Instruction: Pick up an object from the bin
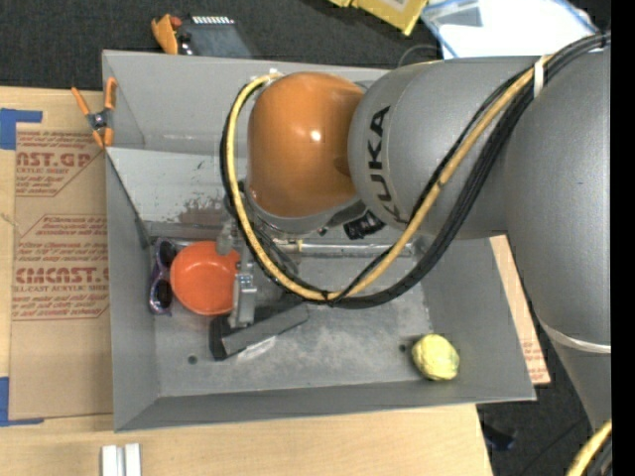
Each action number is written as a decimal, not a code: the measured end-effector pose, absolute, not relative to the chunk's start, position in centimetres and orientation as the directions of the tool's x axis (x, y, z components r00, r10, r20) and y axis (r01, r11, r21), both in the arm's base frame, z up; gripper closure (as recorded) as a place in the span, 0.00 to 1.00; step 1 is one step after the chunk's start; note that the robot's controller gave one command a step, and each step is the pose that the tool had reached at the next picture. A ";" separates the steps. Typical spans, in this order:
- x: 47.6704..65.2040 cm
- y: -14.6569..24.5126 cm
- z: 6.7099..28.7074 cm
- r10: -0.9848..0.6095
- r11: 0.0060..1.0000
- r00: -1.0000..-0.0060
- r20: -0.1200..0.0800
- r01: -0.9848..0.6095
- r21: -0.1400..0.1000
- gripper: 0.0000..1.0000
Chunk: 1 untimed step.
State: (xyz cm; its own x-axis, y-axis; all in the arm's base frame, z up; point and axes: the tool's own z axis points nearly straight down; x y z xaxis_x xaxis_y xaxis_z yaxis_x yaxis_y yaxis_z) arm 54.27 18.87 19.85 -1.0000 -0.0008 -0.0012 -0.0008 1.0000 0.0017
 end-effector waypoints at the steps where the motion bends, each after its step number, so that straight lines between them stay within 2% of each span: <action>1: 55.0 20.4 16.7 0.219 0.976 -0.976 -0.004 0.219 0.004 0.00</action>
Offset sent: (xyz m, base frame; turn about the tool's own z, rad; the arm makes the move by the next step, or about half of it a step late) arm 0.0139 0.0285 -0.0592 -0.0526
